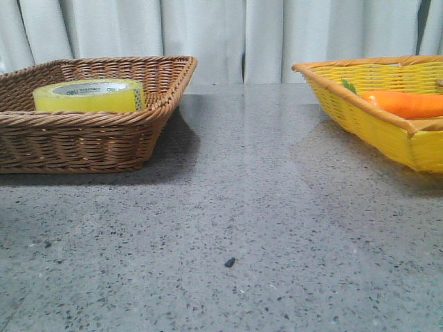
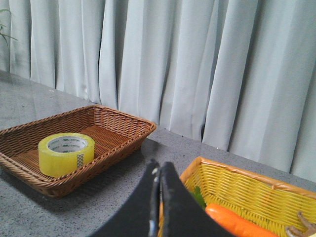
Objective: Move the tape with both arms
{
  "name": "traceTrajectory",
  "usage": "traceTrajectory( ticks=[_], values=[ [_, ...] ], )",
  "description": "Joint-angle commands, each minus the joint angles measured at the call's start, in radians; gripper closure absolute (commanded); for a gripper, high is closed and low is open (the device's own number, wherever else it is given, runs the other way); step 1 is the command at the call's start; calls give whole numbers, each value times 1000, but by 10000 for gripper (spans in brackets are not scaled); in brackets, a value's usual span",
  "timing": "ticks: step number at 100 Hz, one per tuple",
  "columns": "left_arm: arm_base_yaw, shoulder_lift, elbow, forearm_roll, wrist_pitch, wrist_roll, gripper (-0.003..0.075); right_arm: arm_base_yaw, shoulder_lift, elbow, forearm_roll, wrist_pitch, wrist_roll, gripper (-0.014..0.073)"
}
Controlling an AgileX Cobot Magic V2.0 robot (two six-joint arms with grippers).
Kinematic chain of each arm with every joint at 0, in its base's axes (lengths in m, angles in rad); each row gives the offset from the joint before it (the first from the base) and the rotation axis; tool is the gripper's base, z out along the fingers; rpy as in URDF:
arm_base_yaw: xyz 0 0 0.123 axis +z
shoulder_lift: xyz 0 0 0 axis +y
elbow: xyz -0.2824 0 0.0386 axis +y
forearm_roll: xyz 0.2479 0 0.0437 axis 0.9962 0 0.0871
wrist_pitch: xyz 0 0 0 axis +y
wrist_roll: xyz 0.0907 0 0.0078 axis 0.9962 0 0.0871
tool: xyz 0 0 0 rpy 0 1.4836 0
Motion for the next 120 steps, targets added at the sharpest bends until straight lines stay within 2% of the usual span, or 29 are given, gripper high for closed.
traceTrajectory(
  ticks=[1, 23, 38, 111, 120],
  values=[
    [1, -115, 41, -25, -87, -1, 741, -3, -53, 18, -22, -91, 5, 668],
    [1, -429, 178, -50, -77, -1, 741, -3, -191, 108, -42, -89, 5, 668],
    [1, -577, 223, -55, -76, -1, 741, -3, -229, 129, -51, -63, 5, 668],
    [1, -544, 344, -53, -105, -1, 741, -3, -229, 129, -51, -61, 5, 668],
    [17, -544, 390, 36, -169, -9, 741, -3, -229, 129, -51, -61, 5, 668]
  ],
)
